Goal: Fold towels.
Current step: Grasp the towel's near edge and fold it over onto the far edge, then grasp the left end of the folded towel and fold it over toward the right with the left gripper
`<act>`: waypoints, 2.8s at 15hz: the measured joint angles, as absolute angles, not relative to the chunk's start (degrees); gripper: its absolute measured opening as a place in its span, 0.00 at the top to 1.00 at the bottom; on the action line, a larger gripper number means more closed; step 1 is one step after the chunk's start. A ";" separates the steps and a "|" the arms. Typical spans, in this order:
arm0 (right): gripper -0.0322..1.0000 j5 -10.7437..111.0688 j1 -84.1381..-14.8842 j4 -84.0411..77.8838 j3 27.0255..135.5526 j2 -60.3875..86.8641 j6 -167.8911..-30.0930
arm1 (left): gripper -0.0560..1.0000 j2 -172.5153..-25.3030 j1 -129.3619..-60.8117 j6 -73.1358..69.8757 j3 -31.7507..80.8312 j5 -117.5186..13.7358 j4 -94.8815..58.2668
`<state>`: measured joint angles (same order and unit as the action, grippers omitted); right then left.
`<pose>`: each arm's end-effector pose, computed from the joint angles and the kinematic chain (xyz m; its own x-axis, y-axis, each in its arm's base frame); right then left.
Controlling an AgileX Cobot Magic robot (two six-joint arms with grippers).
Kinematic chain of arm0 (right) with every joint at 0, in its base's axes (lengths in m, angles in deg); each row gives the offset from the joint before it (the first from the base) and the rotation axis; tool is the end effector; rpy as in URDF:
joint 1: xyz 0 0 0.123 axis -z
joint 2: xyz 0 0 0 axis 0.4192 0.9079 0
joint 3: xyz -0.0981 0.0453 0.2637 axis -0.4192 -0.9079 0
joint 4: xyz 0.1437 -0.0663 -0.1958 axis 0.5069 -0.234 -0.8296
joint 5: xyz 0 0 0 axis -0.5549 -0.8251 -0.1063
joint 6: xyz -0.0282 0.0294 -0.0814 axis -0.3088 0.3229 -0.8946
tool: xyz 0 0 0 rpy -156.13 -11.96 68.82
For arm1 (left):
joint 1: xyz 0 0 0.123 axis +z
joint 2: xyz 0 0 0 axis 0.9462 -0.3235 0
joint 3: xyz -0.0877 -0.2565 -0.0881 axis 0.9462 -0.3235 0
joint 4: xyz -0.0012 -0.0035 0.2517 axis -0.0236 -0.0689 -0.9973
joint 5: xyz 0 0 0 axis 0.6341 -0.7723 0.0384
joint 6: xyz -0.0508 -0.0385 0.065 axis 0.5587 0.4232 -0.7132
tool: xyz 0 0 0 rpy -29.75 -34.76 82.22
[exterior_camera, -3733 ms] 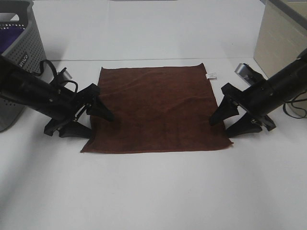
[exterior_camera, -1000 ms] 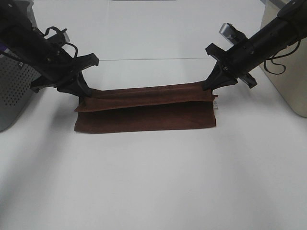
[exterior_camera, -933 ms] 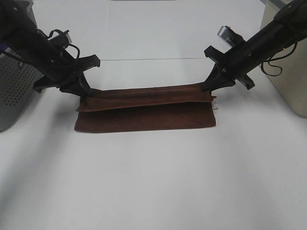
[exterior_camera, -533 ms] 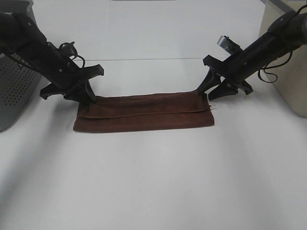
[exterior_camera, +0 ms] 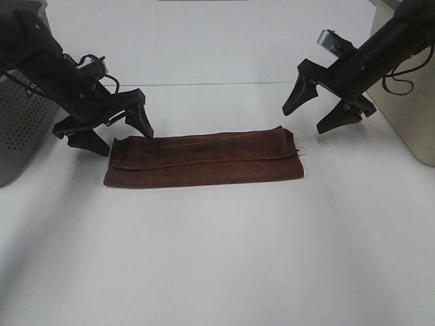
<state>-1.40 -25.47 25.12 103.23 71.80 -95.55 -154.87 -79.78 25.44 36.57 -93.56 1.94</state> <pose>0.4669 0.0524 0.1466 -0.9847 -0.0089 -0.1739 -0.0972 0.8568 0.5064 0.4454 -0.1044 0.1220 -0.9765 -0.1396 -0.1641 -0.0513 0.8905 -0.4520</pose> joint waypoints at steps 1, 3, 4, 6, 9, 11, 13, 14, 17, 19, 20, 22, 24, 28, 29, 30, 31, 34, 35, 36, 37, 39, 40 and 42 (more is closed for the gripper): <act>0.20 -3.12 -25.47 22.77 103.23 70.88 -93.95 | 0.13 -154.01 -79.72 25.44 36.57 -94.47 0.85; 0.20 -6.85 -25.47 19.45 103.23 70.42 -91.89 | 0.13 -153.26 -79.60 26.58 36.57 -95.68 -1.44; 0.20 -7.65 -25.47 18.19 103.23 70.42 -91.48 | 0.13 -153.26 -79.60 27.44 36.57 -96.02 -2.18; 0.20 -7.94 -25.47 17.22 103.23 70.42 -91.26 | 0.13 -153.32 -79.60 28.65 36.57 -95.85 -2.76; 0.20 -7.94 -25.47 16.59 103.23 70.42 -90.74 | 0.14 -153.32 -78.46 29.28 36.57 -95.85 -2.81; 0.20 -7.99 -25.47 16.41 103.23 70.42 -90.57 | 0.20 -153.44 -76.74 29.28 36.57 -95.85 -2.47; 0.20 -7.99 -25.47 16.41 103.23 70.42 -90.57 | 0.26 -154.24 -75.59 29.28 36.57 -95.91 -0.92; 0.20 -7.99 -25.47 16.41 103.23 70.42 -90.57 | 0.27 -155.15 -75.48 29.28 36.57 -96.08 -0.18; 0.20 -7.76 -25.47 16.41 103.23 70.42 -90.57 | 0.28 -157.79 -75.48 28.82 36.80 -96.31 3.43; 0.20 -7.31 -25.47 16.36 103.23 70.42 -90.57 | 0.28 -158.36 -75.65 25.95 36.91 -95.85 8.07; 0.20 -6.73 -25.47 16.36 103.23 70.42 -90.57 | 0.28 -158.65 -76.17 24.87 36.91 -95.33 10.08; 0.20 -6.05 -25.47 16.36 103.23 70.42 -90.57 | 0.28 -159.39 -77.66 23.72 37.03 -94.47 12.71; 0.20 -5.59 -25.47 16.36 103.23 70.42 -90.57 | 0.32 -159.85 -78.80 23.43 37.31 -94.19 13.57; 0.20 -4.96 -25.47 16.36 103.23 70.42 -90.57 | 0.89 -160.88 -77.71 23.43 37.08 -93.62 12.43; 0.20 -4.90 -25.47 16.36 103.23 70.42 -90.57 | 0.91 -161.00 -77.20 23.43 37.08 -93.90 12.43; 0.20 -4.90 -25.47 16.36 103.23 70.42 -90.57 | 0.91 -161.00 -77.08 23.43 37.08 -94.25 12.43; 0.20 -4.90 -25.47 16.36 103.23 70.42 -90.57 | 0.91 -160.77 -76.97 23.43 37.08 -94.42 11.62; 0.20 -4.90 -25.47 16.36 103.23 70.42 -90.57 | 0.91 -158.02 -76.91 31.97 41.84 -97.11 -1.78; 0.20 -4.90 -25.47 16.36 103.23 70.42 -90.57 | 0.91 -157.10 -76.85 35.69 44.82 -99.80 -6.08; 0.20 -4.90 -25.47 16.36 103.23 70.42 -90.57 | 0.91 -156.64 -76.85 38.27 48.03 -103.18 -8.66; 0.20 -4.90 -25.47 16.36 103.23 70.42 -90.57 | 0.91 -156.59 -76.91 38.90 49.58 -104.85 -9.17; 0.20 -4.90 -25.47 16.36 103.23 70.42 -90.57 | 0.91 -156.53 -78.69 39.42 54.10 -108.86 -6.48; 0.20 -4.90 -25.47 16.36 103.23 70.42 -90.57 | 0.91 -156.53 -80.69 39.42 55.30 -109.14 -2.70; 0.20 -4.90 -25.47 16.36 103.23 70.42 -90.57 | 0.91 -156.53 -85.33 39.13 55.94 -105.99 2.97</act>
